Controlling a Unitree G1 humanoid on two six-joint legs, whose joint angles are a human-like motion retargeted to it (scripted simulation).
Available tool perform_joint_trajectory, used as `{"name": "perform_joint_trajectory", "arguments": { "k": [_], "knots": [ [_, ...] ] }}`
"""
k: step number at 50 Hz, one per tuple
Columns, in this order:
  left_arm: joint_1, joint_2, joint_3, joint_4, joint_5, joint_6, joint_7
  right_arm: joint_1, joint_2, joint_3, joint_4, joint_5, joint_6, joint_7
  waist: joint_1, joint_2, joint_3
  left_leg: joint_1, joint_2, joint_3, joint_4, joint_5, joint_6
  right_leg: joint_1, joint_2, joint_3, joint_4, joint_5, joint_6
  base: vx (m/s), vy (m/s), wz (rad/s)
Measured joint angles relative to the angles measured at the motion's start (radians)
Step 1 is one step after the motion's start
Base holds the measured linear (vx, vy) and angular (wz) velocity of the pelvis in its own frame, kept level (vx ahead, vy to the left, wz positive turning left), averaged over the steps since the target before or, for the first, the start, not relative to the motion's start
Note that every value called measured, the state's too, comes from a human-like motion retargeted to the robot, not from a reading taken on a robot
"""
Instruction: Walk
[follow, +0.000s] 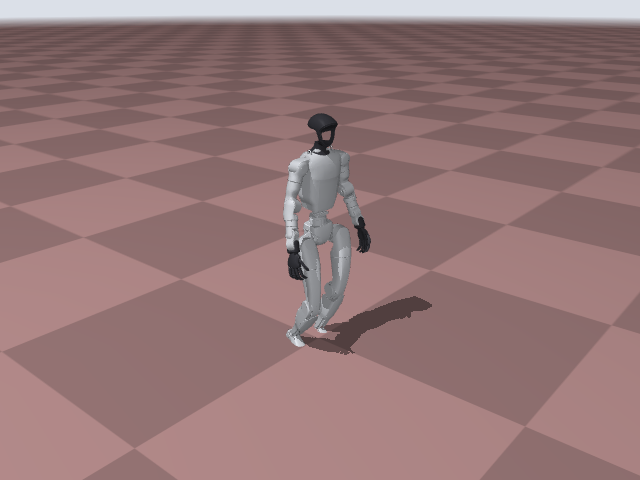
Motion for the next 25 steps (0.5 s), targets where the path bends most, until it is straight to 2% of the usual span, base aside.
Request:
{"name": "perform_joint_trajectory", "arguments": {
  "k": [5,7,11,15,17,25],
  "knots": [
    [-0.006,-0.005,0.017,0.045,-0.011,0.008,0.018,0.017,0.012,-0.02,-0.003,0.032,-0.003,-0.005,-0.056,-0.024,0.001,-0.021,-0.059,-0.025,0.034,-0.025,0.024,-0.176,-0.069,0.054,0.314,0.083,-0.025,0.1,0.08,0.38],
    [-0.022,-0.005,0.026,0.072,-0.012,0.015,0.024,0.017,0.021,-0.025,0.004,0.044,0.001,0.001,-0.08,-0.031,-0.015,0.013,-0.076,-0.045,-0.072,0.018,0.029,-0.276,-0.072,0.091,0.402,0.123,-0.031,0.17,0.04,0.24],
    [-0.029,-0.011,0.027,0.096,-0.006,0.026,0.038,0.047,0.046,-0.03,0.023,0.045,0.006,0.013,-0.115,-0.026,0.001,0.061,-0.08,-0.069,-0.098,0.011,0.026,-0.372,-0.047,0.114,0.465,0.144,-0.037,0.2,-0.02,0.07],
    [-0.041,-0.019,0.02,0.1,0.009,0.023,0.051,0.077,0.064,-0.024,0.042,0.03,0.011,0.025,-0.137,-0.015,0.021,0.108,-0.065,-0.083,-0.093,-0.019,0.016,-0.429,-0.012,0.105,0.383,0.139,-0.028,0.25,-0.08,-0.06],
    [-0.057,-0.018,0.019,0.097,0.022,0.016,0.057,0.081,0.073,-0.018,0.052,0.018,0.012,0.032,-0.139,0.017,0.032,0.151,-0.022,-0.096,-0.129,-0.032,0.01,-0.436,0.031,0.075,0.274,0.151,-0.018,0.3,-0.1,-0.22],
    [-0.102,-0.016,-0.015,0.039,0.068,-0.026,0.073,0.104,0.093,-0.004,0.059,-0.019,0.014,0.04,-0.136,0.055,0.052,0.239,0.048,-0.094,-0.095,-0.117,-0.016,-0.444,0.115,0.029,-0.153,0.168,0.046,0.32,-0.13,-0.22]
  ]
}}
